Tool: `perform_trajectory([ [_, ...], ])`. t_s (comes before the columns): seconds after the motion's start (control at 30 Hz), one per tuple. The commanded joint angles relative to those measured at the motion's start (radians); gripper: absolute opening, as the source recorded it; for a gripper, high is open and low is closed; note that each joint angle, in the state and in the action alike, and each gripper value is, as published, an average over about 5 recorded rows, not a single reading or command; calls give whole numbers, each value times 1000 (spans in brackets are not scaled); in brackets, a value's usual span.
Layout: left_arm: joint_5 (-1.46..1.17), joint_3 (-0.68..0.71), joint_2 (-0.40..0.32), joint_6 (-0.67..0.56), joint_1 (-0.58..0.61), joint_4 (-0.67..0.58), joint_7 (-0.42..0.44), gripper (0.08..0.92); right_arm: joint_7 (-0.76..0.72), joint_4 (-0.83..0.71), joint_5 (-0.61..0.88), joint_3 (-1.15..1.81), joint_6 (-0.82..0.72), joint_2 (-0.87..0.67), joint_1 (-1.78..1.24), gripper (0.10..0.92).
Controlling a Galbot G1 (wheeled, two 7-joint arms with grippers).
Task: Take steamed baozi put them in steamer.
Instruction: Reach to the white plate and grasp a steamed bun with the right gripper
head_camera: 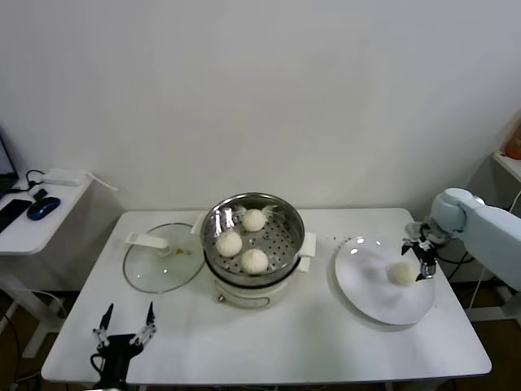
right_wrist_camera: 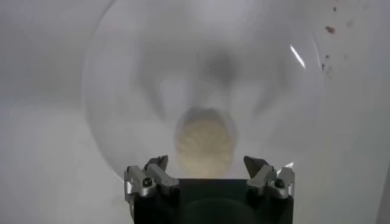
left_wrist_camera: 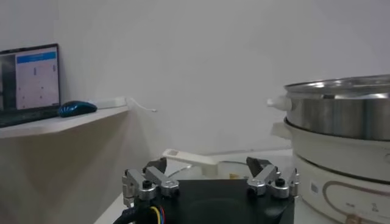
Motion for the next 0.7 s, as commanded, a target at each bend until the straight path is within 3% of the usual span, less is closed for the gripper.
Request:
perform_trajectory([
  [0.03, -26, 1, -2, 16, 1, -6, 5, 823, 8, -126, -56, 126, 28, 73, -81, 823],
  [0.7, -23, -4, -4, 19, -8, 3, 5, 823, -9, -144, -81, 128, 36, 97, -94, 823],
])
